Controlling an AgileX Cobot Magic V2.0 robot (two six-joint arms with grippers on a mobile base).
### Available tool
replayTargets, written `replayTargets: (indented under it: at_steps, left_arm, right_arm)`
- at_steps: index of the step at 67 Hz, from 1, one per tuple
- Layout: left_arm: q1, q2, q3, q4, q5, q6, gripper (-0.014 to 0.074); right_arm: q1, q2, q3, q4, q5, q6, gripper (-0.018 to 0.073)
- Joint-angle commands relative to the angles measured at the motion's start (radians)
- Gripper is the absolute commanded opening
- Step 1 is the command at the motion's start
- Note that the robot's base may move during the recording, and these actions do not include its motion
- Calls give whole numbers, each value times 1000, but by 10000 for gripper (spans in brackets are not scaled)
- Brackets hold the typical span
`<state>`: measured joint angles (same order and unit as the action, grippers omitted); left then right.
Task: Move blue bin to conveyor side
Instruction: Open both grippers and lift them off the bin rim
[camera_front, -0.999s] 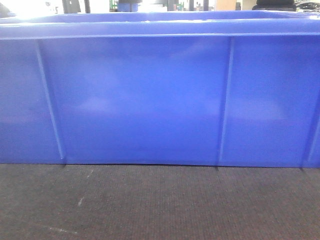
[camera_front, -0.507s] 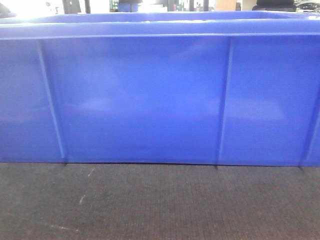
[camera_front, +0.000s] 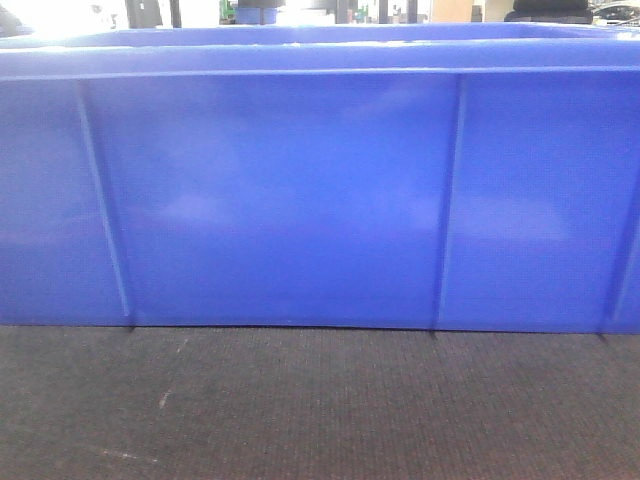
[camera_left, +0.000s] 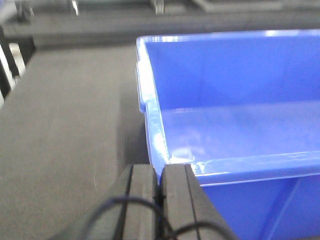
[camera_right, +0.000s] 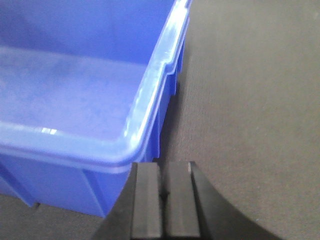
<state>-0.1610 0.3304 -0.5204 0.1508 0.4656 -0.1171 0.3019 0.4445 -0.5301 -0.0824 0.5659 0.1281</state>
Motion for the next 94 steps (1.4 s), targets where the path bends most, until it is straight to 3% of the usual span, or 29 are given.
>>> replayTargets:
  at_steps: [1, 21, 36, 87, 94]
  left_arm:
    - [-2, -91, 36, -9, -47, 3, -8]
    - [-2, -261, 78, -9, -58, 3, -8]
    - [-2, -274, 78, -9, -60, 3, -8]
    - [0, -274, 78, -13, -57, 17, -8]
    - [43, -278, 97, -29, -62, 60, -8]
  right_arm:
    - [-3, -135, 74, -18, -87, -34, -76]
    - [-3, -435, 142, -18, -156, -53, -76]
    - [-3, -440, 142, -18, -210, -53, -76]
    - [-3, -440, 142, -18, -210, -53, -76]
    - [-3, -440, 142, -18, -210, -53, -76]
